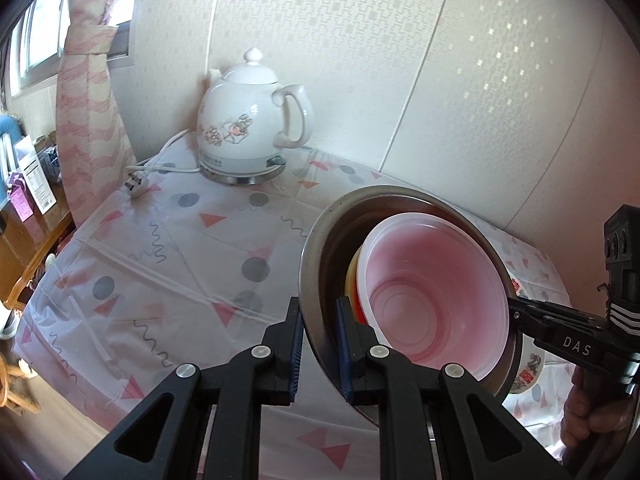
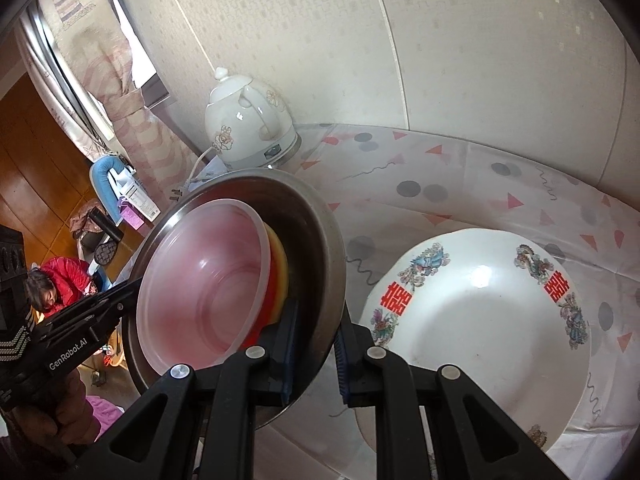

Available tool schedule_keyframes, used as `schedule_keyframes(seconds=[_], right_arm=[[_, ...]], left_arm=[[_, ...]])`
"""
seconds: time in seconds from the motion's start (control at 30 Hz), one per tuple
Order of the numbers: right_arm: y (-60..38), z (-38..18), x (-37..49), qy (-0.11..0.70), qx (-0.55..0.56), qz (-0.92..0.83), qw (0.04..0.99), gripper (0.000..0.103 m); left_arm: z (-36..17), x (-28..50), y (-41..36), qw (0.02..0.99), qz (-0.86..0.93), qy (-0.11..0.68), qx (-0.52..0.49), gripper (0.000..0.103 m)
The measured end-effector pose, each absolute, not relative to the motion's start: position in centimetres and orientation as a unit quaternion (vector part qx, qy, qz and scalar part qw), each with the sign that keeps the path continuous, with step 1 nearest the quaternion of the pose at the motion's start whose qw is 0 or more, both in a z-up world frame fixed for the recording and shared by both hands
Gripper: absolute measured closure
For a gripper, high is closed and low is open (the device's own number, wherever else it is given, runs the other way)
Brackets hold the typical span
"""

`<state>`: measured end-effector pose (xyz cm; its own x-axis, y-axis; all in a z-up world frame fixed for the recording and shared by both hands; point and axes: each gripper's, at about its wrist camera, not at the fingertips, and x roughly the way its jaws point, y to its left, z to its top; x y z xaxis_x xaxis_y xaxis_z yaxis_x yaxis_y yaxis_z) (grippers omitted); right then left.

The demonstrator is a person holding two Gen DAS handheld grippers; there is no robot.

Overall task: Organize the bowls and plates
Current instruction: 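Lift the steel basin with both grippers and carry it over the plate stack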

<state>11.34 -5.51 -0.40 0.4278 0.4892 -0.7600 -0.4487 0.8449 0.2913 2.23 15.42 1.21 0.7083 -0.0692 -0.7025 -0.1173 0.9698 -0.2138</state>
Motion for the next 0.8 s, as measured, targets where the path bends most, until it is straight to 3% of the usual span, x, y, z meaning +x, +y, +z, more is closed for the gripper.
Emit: schedule_keyframes(seconds=[0.8], right_arm=[[-17.8, 0.6, 9.8, 0.433, 0.101, 0.171, 0.879, 0.087]], left_arm=[[2.8, 5.5, 4.6, 0.914, -0.099, 0.388, -0.068, 0.087]])
